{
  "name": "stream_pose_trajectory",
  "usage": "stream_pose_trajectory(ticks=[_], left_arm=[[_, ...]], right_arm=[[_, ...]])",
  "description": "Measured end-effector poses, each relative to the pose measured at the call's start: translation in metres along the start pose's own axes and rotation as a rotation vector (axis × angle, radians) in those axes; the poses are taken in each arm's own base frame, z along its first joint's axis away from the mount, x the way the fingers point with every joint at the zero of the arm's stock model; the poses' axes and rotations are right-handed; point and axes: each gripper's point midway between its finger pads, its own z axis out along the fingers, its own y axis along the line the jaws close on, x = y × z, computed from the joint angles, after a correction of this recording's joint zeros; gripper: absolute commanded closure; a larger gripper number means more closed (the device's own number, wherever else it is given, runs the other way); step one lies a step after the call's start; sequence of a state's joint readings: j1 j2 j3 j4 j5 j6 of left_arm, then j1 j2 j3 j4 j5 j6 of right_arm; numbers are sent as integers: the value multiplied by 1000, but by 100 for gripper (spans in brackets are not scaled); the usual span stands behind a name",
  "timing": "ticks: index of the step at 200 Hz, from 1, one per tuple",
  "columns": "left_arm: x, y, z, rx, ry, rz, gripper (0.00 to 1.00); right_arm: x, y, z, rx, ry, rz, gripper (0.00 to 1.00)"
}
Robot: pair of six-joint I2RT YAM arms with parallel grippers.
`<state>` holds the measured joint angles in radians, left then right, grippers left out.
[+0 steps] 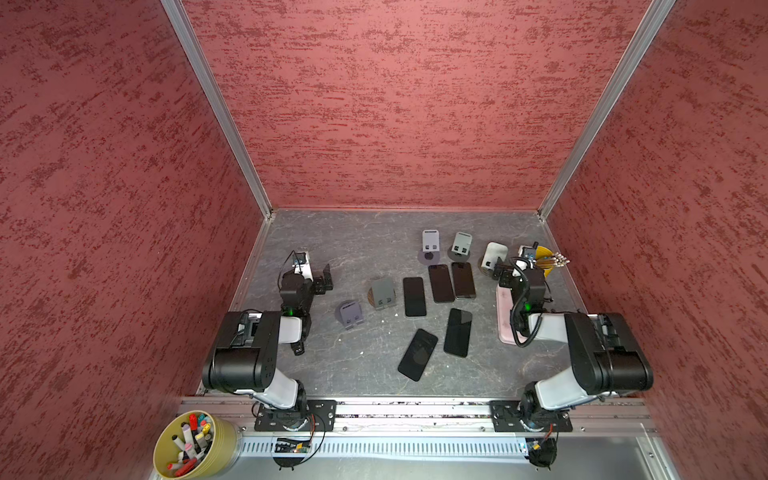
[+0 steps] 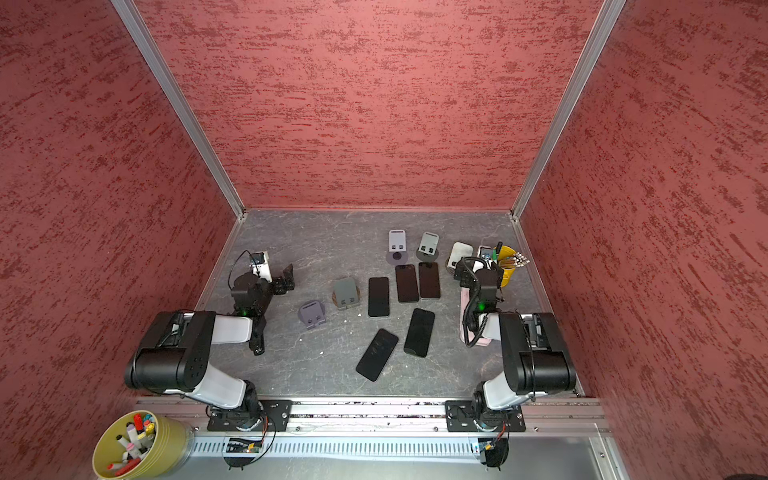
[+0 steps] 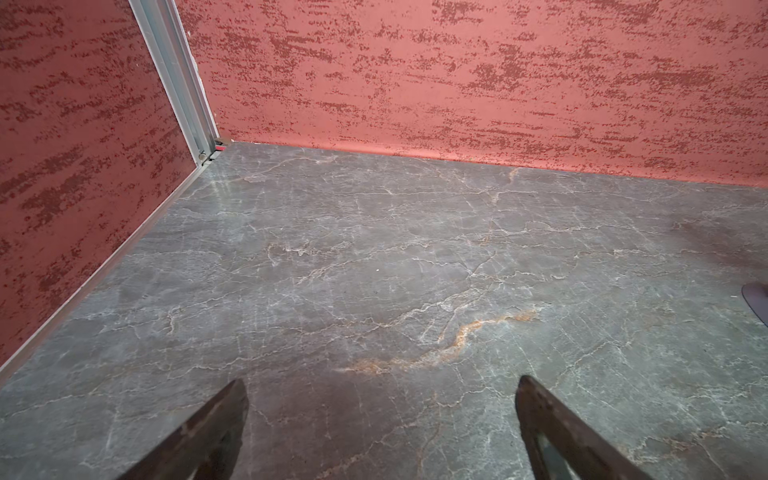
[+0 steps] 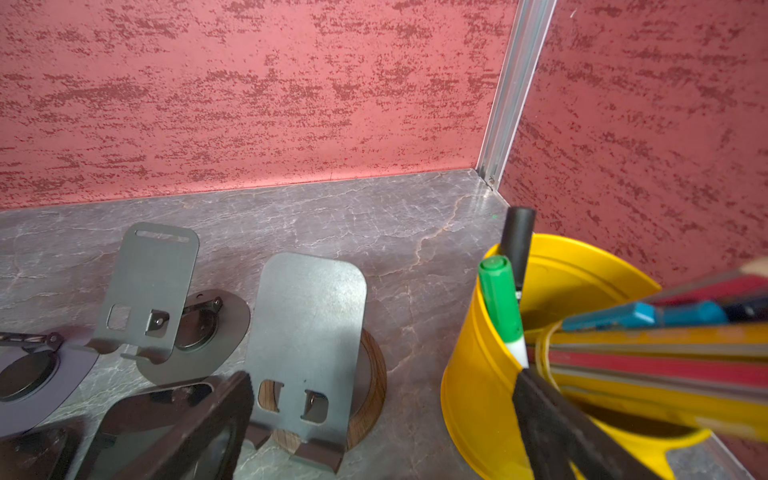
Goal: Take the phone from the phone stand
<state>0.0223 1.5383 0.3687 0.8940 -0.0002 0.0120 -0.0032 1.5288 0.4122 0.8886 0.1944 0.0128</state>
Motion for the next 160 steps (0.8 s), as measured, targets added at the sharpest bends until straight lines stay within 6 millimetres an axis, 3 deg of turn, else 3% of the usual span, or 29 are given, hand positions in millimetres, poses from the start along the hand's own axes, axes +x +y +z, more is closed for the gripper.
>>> stream_pose_trajectory(ticks=[44, 92, 160], left_arm=[[0, 0, 0, 0, 1, 0, 0], [1, 0, 0, 0, 3, 0, 0], [1, 0, 0, 0, 4, 0, 1]], right_arm=[[32, -13, -27, 29, -8, 23, 1], [10, -12, -28, 25, -99, 45, 1], [7, -13, -27, 31, -107, 47, 1]])
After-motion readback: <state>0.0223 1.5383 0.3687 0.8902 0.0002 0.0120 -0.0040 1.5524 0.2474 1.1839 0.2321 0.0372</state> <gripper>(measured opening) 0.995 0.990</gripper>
